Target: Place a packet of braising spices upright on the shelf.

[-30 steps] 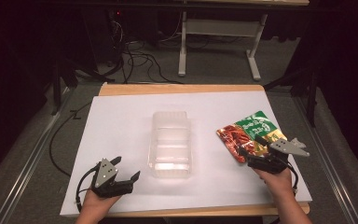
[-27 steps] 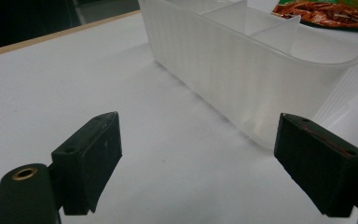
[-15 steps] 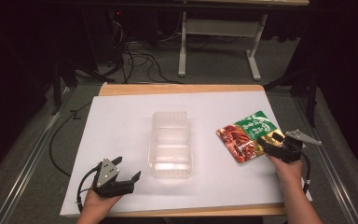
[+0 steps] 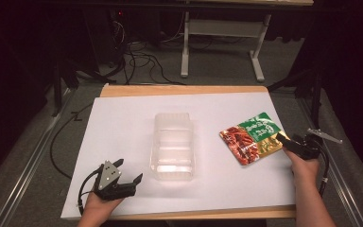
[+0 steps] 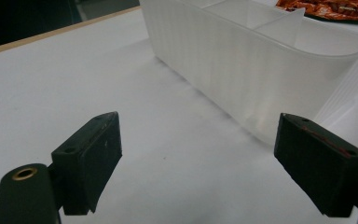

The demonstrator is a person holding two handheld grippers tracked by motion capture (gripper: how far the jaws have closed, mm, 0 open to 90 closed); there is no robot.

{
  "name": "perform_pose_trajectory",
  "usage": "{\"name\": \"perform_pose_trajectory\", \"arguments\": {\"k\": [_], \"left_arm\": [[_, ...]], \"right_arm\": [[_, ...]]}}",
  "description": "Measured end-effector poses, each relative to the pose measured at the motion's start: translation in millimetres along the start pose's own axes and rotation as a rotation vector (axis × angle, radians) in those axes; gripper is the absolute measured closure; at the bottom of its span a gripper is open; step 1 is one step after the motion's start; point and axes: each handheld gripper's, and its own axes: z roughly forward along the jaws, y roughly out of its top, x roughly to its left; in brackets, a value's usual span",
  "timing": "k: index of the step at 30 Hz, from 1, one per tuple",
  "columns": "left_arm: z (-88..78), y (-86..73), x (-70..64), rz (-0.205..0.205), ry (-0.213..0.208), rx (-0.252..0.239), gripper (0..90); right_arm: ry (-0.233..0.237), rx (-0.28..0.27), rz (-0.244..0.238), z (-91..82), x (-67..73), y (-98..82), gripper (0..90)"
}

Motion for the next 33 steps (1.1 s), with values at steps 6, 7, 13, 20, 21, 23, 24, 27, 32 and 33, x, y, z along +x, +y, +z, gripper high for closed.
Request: {"name": "perform_pose_trajectory", "arguments": {"k": [6, 7, 13, 20, 21, 23, 24, 27, 32, 33], "left_arm": [[-0.2, -0.2, -0.4, 0.006, 0.001, 0.003, 15.4], [-0.4, -0.3, -0.4, 0.006, 0.001, 0.004, 15.4], [-0.7, -0.3, -0.6, 0.008, 0.001, 0.004, 15.4], [-1.2, -0.4, -0.6, 0.011, 0.003, 0.005, 15.4], [-1.3, -0.4, -0.6, 0.011, 0.003, 0.005, 15.4], [-1.4, -0.3, -0.7, 0.011, 0.003, 0.005, 15.4], [-1.4, -0.2, -0.7, 0.013, 0.004, 0.005, 15.4], [-1.2, 0.0, -1.0, 0.014, 0.003, 0.005, 15.4], [-0.7, 0.0, -1.1, 0.016, 0.003, 0.006, 15.4], [-0.6, 0.0, -1.2, 0.016, 0.003, 0.006, 15.4]], "right_arm": [[0.004, 0.027, 0.054, 4.8, -8.3, 3.3, 15.4], [0.010, 0.039, 0.084, 5.9, -10.4, 3.5, 15.4], [0.011, 0.078, 0.099, 9.1, -12.4, 3.5, 15.4], [0.026, 0.120, 0.098, 13.9, -11.8, 3.3, 15.3], [0.029, 0.120, 0.102, 13.9, -11.7, 3.3, 15.3], [0.035, 0.115, 0.098, 13.4, -12.0, 3.2, 15.7], [0.042, 0.101, 0.096, 11.7, -11.1, 3.0, 16.9], [0.052, 0.078, 0.065, 10.0, -9.4, 2.7, 20.4], [0.089, 0.067, 0.036, 8.9, -6.4, 2.3, 24.6], [0.097, 0.067, 0.032, 9.0, -5.8, 2.4, 25.0]]}}
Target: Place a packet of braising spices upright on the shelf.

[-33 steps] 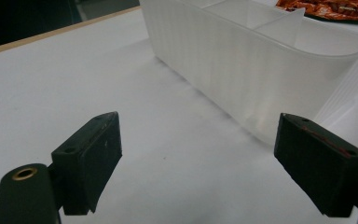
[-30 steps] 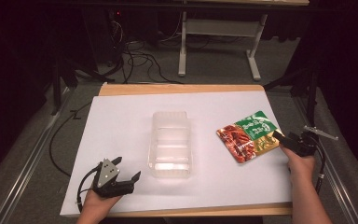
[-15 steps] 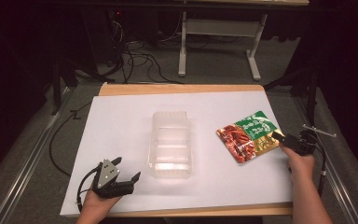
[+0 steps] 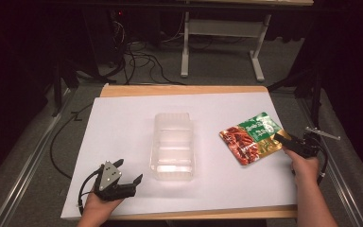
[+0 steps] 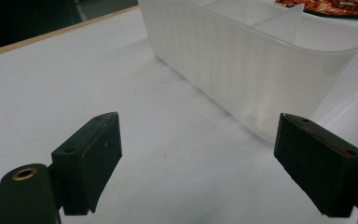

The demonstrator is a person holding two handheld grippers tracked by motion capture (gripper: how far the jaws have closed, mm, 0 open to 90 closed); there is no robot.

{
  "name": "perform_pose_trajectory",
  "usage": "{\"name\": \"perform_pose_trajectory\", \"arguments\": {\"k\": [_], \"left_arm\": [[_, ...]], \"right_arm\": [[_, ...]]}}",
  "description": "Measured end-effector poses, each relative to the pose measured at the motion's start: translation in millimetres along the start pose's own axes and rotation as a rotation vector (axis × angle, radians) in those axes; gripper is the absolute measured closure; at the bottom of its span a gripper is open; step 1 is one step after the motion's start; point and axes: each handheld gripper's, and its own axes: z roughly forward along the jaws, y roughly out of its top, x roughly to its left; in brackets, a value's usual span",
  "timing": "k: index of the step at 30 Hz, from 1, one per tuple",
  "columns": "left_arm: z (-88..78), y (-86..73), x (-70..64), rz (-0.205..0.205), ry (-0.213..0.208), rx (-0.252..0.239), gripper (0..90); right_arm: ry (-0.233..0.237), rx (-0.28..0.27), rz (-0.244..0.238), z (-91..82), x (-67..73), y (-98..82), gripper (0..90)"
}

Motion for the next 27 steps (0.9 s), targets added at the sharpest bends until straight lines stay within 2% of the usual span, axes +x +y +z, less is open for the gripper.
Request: {"name": "perform_pose_trajectory", "arguments": {"k": [4, 8, 13, 22, 23, 26, 27], "left_arm": [[-0.1, 0.2, -0.1, 0.004, -0.001, 0.001, 15.4], [-0.3, 0.3, -0.3, 0.004, -0.003, 0.000, 15.4], [-0.8, 0.3, -0.3, 0.007, -0.004, -0.001, 15.4], [0.0, 0.2, -0.9, 0.012, -0.006, 0.003, 15.4], [0.0, 0.2, -0.9, 0.013, -0.007, 0.006, 15.4], [0.3, 0.1, -1.3, 0.014, -0.009, 0.009, 15.4], [0.4, 0.1, -1.4, 0.015, -0.010, 0.009, 15.4]], "right_arm": [[0.029, 0.003, -0.023, 3.2, 7.9, -0.1, 26.8], [0.035, 0.010, -0.061, 5.7, 18.0, 0.7, 27.9], [0.057, 0.015, -0.083, 5.9, 25.8, 0.8, 28.4], [0.066, 0.043, -0.062, 12.7, 28.2, -0.7, 25.0], [0.065, 0.054, -0.048, 14.3, 27.9, -1.0, 24.1], [0.068, 0.070, -0.047, 16.3, 27.2, -1.5, 24.2], [0.067, 0.088, -0.030, 18.3, 26.3, -2.2, 24.1]]}}
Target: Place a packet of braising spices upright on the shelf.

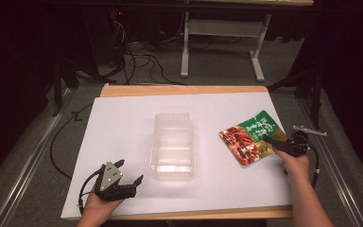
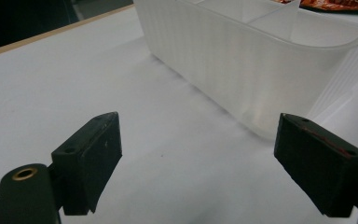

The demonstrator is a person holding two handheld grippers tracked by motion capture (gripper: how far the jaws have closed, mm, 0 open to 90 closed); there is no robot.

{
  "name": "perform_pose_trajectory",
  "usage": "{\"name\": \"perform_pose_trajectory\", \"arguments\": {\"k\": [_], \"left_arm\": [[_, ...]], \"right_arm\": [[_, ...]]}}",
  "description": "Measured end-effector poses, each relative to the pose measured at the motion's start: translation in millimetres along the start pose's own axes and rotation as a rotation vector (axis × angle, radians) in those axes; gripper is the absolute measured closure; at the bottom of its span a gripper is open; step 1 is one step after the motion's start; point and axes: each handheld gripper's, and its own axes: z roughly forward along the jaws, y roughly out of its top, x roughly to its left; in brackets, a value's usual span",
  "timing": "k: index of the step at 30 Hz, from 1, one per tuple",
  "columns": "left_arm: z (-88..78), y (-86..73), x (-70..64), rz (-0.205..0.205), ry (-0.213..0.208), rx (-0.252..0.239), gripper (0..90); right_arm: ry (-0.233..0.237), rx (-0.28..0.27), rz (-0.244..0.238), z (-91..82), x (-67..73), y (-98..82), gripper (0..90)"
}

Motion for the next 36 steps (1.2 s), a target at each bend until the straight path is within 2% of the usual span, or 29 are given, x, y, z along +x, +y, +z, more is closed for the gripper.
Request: {"name": "perform_pose_trajectory", "arguments": {"k": [6, 11, 14, 15, 16, 17, 21, 22, 26, 27, 30, 31, 32, 33, 36], "left_arm": [[0.0, 0.0, 0.0, 0.001, 0.000, 0.001, 15.4], [0.7, -0.1, -0.7, 0.005, -0.001, 0.004, 15.4], [1.1, -0.2, -1.1, 0.007, -0.001, 0.007, 15.4], [1.2, -0.3, -1.1, 0.007, -0.001, 0.008, 15.4], [1.2, -0.3, -1.1, 0.007, -0.001, 0.008, 15.4], [1.3, -0.4, -1.1, 0.008, -0.001, 0.009, 15.4], [1.2, -0.5, -1.0, 0.008, -0.001, 0.009, 15.4], [1.2, -0.6, -1.0, 0.008, -0.002, 0.009, 15.4], [1.1, -0.5, -0.8, 0.008, -0.001, 0.008, 15.4], [1.2, -0.5, -0.8, 0.008, 0.000, 0.008, 15.4], [1.4, -0.4, -0.8, 0.007, 0.000, 0.009, 15.4], [1.5, -0.4, -0.9, 0.007, 0.001, 0.010, 15.4], [1.6, -0.4, -1.2, 0.008, 0.000, 0.011, 15.4], [1.6, -0.4, -1.2, 0.008, 0.000, 0.011, 15.4], [1.3, -0.4, -1.0, 0.008, 0.001, 0.009, 15.4]], "right_arm": [[0.003, 0.010, 0.014, 1.0, -1.1, -0.4, 25.0], [0.007, 0.020, 0.008, 1.1, -0.3, -1.3, 30.9], [0.001, 0.028, 0.017, 2.1, -1.0, -1.5, 33.1], [-0.021, 0.035, 0.025, 2.7, -1.3, -1.4, 33.0], [-0.021, 0.035, 0.025, 2.7, -1.3, -1.4, 33.0], [-0.038, 0.060, 0.053, 5.1, -2.9, -0.7, 33.1], [-0.043, 0.061, 0.039, 5.4, -1.8, -1.0, 38.5], [-0.028, 0.070, 0.029, 5.2, -0.5, -1.6, 43.8], [-0.014, 0.061, 0.011, 3.8, 0.6, -2.4, 51.1], [-0.013, 0.048, 0.002, 2.5, 0.8, -2.9, 58.4], [-0.015, 0.036, 0.003, 0.7, 0.7, -3.3, 70.9], [-0.015, 0.036, 0.003, 0.7, 0.7, -3.3, 70.9], [-0.019, 0.020, -0.001, -0.9, 0.8, -3.6, 79.6], [-0.019, 0.020, -0.001, -0.9, 0.8, -3.6, 79.6], [-0.035, 0.000, -0.005, -3.0, 1.8, -3.8, 88.5]]}}
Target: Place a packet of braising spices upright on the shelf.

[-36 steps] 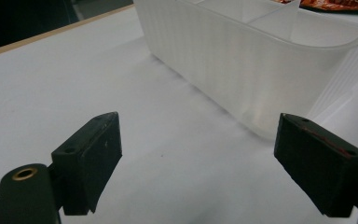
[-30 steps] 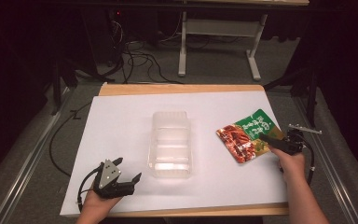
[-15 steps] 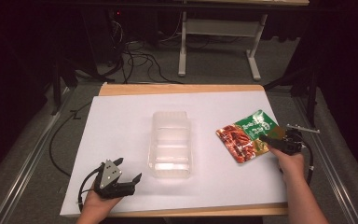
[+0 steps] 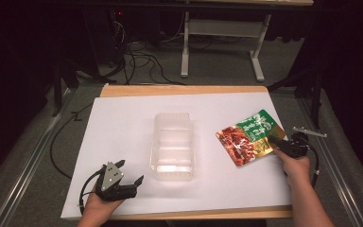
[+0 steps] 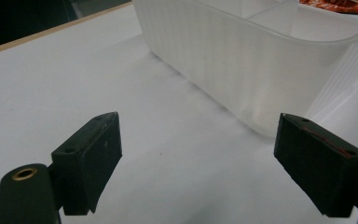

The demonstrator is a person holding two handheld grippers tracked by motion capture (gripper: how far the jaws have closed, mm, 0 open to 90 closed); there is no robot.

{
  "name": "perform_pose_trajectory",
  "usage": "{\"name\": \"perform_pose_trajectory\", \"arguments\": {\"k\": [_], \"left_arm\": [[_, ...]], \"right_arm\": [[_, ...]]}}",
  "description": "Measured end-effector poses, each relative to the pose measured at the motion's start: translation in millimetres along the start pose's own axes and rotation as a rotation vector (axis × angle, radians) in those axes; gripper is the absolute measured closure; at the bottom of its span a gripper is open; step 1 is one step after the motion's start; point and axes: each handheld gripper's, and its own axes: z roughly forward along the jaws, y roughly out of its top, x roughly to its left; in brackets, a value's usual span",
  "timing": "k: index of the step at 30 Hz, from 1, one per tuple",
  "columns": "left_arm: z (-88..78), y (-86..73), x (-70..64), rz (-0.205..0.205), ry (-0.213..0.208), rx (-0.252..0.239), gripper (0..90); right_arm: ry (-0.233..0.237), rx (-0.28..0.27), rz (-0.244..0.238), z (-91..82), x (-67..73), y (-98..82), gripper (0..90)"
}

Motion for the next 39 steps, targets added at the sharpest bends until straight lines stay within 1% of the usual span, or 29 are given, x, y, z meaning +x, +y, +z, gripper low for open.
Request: {"name": "perform_pose_trajectory", "arguments": {"k": [2, 3, 5, 6, 7, 10, 13, 15, 22, 23, 24, 27, 29, 30, 33, 34, 39], "left_arm": [[-0.1, 0.0, 0.1, 0.000, 0.001, -0.001, 15.4], [-0.2, 0.0, 0.2, -0.002, 0.001, -0.002, 15.4], [-0.3, 0.1, 0.4, -0.002, 0.001, -0.003, 15.4], [-0.5, 0.2, 0.4, -0.001, 0.001, -0.003, 15.4], [-0.6, 0.2, 0.4, -0.001, 0.003, -0.004, 15.4], [-0.8, 0.4, 0.2, -0.001, 0.004, -0.006, 15.4], [-1.5, 0.6, 0.1, -0.001, 0.004, -0.009, 15.4], [-1.7, 0.7, 0.1, -0.001, 0.005, -0.010, 15.4], [-3.4, 1.0, 0.5, -0.002, 0.007, -0.018, 15.4], [-3.5, 1.0, 0.5, -0.003, 0.007, -0.018, 15.4], [-3.7, 1.1, 0.6, -0.002, 0.007, -0.018, 15.4], [-3.9, 1.2, 0.7, -0.002, 0.008, -0.019, 15.4], [-4.0, 1.3, 0.7, -0.001, 0.009, -0.019, 15.4], [-4.2, 1.4, 0.7, 0.000, 0.009, -0.021, 15.4], [-4.5, 1.5, 0.8, -0.001, 0.011, -0.024, 15.4], [-4.5, 1.5, 0.8, -0.001, 0.011, -0.024, 15.4], [-5.2, 1.6, 1.4, -0.003, 0.012, -0.028, 15.4]], "right_arm": [[-0.002, 0.001, 0.000, -0.4, 0.5, 0.0, 88.9], [-0.006, -0.001, -0.008, -0.8, 0.9, -0.2, 89.3], [-0.004, -0.011, -0.010, -2.3, 1.8, -0.6, 89.5], [-0.001, -0.023, -0.021, -5.4, 3.8, -1.0, 89.7], [-0.001, -0.023, -0.021, -5.4, 3.8, -1.0, 89.7], [0.008, -0.045, -0.041, -11.6, 7.5, -1.2, 89.9], [0.012, -0.079, -0.072, -20.2, 14.6, -1.5, 90.0], [0.013, -0.086, -0.076, -22.4, 16.6, -1.5, 90.0], [0.014, -0.136, -0.119, -36.0, 30.1, -0.5, 90.0], [0.013, -0.147, -0.132, -39.0, 33.5, -0.3, 90.0], [0.013, -0.147, -0.132, -39.0, 33.5, -0.3, 90.0], [0.008, -0.171, -0.163, -45.1, 42.4, 0.7, 90.0], [0.009, -0.176, -0.166, -46.4, 44.7, 1.0, 90.0], [0.011, -0.187, -0.174, -48.9, 49.0, 1.7, 90.0], [0.014, -0.204, -0.192, -52.0, 55.1, 2.9, 90.0], [0.014, -0.204, -0.192, -52.0, 55.1, 2.9, 90.0], [0.016, -0.230, -0.220, -56.1, 66.9, 5.1, 90.0]]}}
